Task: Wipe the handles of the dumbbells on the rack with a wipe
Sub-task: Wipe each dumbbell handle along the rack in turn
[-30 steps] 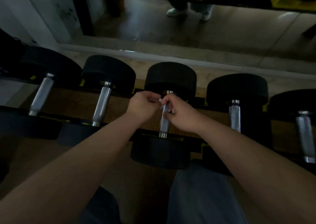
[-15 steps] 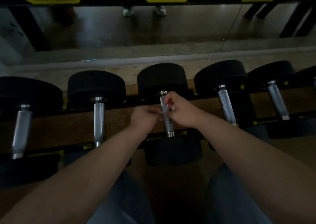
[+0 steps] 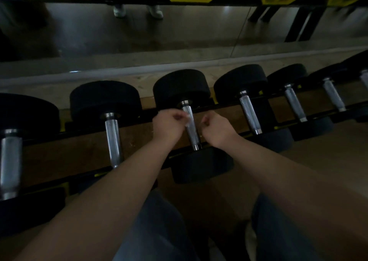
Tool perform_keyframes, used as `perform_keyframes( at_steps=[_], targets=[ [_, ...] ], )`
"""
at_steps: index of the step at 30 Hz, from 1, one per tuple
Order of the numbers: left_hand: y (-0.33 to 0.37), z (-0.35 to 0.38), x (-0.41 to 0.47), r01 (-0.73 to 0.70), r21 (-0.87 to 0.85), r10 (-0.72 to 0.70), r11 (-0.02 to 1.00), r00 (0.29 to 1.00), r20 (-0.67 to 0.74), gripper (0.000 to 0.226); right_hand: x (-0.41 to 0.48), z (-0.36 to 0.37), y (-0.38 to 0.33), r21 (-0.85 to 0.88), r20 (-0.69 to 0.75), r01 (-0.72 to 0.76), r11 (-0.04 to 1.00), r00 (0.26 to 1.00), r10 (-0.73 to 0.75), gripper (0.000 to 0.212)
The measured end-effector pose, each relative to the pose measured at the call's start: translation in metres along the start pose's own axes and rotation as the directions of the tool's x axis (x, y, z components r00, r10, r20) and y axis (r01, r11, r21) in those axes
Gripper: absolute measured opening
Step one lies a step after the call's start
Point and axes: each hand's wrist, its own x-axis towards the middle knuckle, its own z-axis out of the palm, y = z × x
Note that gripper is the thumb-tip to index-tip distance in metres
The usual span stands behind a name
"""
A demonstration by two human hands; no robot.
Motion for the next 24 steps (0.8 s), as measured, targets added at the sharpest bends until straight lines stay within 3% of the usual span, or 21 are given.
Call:
perform_keyframes(
  at_steps=[4,6,9,11,14,16,18,22,24],
  targets=[
    [0.005,-0.002,0.010,0.008,0.013,-0.007,1.000,1.000,-0.013,0.013,-0.001,0.001,0.002,0.044,-0.105,0.002,0.999,0.994,0.003,0.010],
    [0.001,-0.002,0.002,0.005,0.175,-0.027,0.984,0.992,0.126,0.010,0.000,0.002,0.004,0.052,-0.113,-0.009,0.999,0.993,0.015,0.009],
    [-0.005,0.000,-0.019,-0.066,0.452,-0.131,0.889,0.910,0.393,0.005,0.000,0.003,0.004,0.031,-0.106,-0.008,0.999,0.994,0.011,0.011],
    [-0.007,0.000,-0.016,-0.045,0.358,-0.094,0.933,0.928,0.360,0.003,-0.001,0.003,0.003,0.018,-0.087,-0.013,1.000,0.996,0.014,0.013],
    [-0.003,0.000,-0.001,0.030,0.065,-0.034,0.997,0.998,0.062,0.011,0.001,0.001,0.004,0.039,-0.071,-0.011,0.999,0.997,0.013,0.010],
    [-0.002,0.001,0.006,0.078,-0.021,-0.078,0.997,0.996,-0.034,0.012,0.002,0.000,0.005,0.054,-0.075,-0.003,0.999,0.997,0.007,0.007],
    [-0.006,0.001,0.001,0.141,0.016,-0.142,0.990,0.989,0.051,0.014,0.003,0.001,0.004,0.058,-0.066,0.001,0.998,0.998,0.003,0.007],
    [-0.019,-0.003,-0.014,0.212,0.298,-0.304,0.931,0.902,0.306,0.010,0.007,0.002,0.000,0.003,-0.007,-0.009,1.000,1.000,0.009,0.008],
    [-0.018,-0.003,-0.009,0.310,0.175,-0.350,0.934,0.891,0.288,0.012,0.007,0.003,-0.002,-0.004,0.028,-0.013,1.000,1.000,0.013,0.009]
  ],
)
